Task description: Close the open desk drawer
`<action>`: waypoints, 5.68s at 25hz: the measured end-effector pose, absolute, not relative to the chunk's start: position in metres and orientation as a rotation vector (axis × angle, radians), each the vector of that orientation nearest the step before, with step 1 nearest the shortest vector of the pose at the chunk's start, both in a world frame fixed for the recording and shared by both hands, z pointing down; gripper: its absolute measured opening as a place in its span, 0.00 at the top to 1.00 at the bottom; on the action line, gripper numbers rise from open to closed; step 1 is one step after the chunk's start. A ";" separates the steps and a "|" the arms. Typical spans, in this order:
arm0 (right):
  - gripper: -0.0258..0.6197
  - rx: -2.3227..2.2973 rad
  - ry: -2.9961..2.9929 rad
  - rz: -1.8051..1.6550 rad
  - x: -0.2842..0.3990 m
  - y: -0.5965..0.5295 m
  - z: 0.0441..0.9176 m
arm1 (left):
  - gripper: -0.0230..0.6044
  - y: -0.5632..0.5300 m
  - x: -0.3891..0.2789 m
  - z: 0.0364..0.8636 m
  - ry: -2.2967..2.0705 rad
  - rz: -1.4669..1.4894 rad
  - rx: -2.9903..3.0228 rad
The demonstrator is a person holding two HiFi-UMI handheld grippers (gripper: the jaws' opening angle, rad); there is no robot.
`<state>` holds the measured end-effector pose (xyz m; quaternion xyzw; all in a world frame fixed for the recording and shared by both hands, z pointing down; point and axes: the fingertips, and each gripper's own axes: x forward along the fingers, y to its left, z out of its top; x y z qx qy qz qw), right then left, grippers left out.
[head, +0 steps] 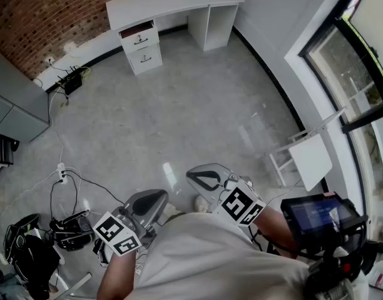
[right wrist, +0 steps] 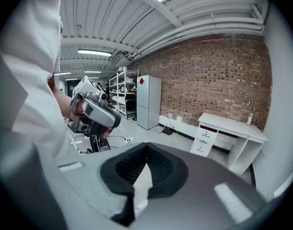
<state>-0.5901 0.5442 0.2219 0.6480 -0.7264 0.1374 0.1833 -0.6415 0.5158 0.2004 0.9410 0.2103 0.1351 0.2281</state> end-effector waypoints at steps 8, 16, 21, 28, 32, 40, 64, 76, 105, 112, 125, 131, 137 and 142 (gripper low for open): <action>0.96 1.897 -2.025 0.410 -0.544 0.615 0.233 | 0.95 0.580 -0.598 0.209 0.612 0.448 2.609; 0.94 1.966 -2.039 0.450 -0.499 0.613 0.237 | 0.95 0.569 -0.565 0.221 0.574 0.464 2.571; 0.90 1.997 -2.053 0.438 -0.457 0.564 0.232 | 0.95 0.525 -0.518 0.240 0.596 0.454 2.519; 0.88 1.998 -2.014 0.390 -0.369 0.462 0.211 | 0.95 0.431 -0.414 0.243 0.683 0.402 2.483; 0.88 2.051 -1.988 0.367 -0.315 0.412 0.193 | 0.95 0.381 -0.363 0.240 0.723 0.397 2.467; 0.88 2.020 -2.028 0.377 -0.219 0.357 0.196 | 0.95 0.325 -0.267 0.256 0.632 0.361 2.408; 0.96 1.369 -2.283 0.484 0.058 0.152 0.261 | 0.95 0.158 0.016 0.327 0.082 0.234 2.281; 0.96 1.101 -2.159 0.627 0.086 0.021 0.333 | 0.92 0.001 0.061 0.455 -0.074 0.089 1.964; 0.96 0.404 -2.100 0.737 0.163 -0.125 0.533 | 0.89 -0.229 0.169 0.733 -0.542 -0.345 1.531; 0.96 0.359 -2.114 0.767 0.192 -0.141 0.569 | 0.94 -0.244 0.185 0.761 -0.518 -0.434 1.484; 0.96 0.307 -2.130 0.792 0.207 -0.149 0.590 | 0.92 -0.260 0.205 0.780 -0.504 -0.424 1.483; 0.96 0.305 -2.150 0.787 0.211 -0.155 0.594 | 0.93 -0.263 0.210 0.784 -0.512 -0.496 1.419; 0.96 0.305 -2.146 0.796 0.215 -0.149 0.594 | 0.92 -0.273 0.222 0.782 -0.527 -0.483 1.479; 0.96 0.316 -2.144 0.797 0.222 -0.150 0.593 | 0.93 -0.289 0.238 0.780 -0.513 -0.505 1.474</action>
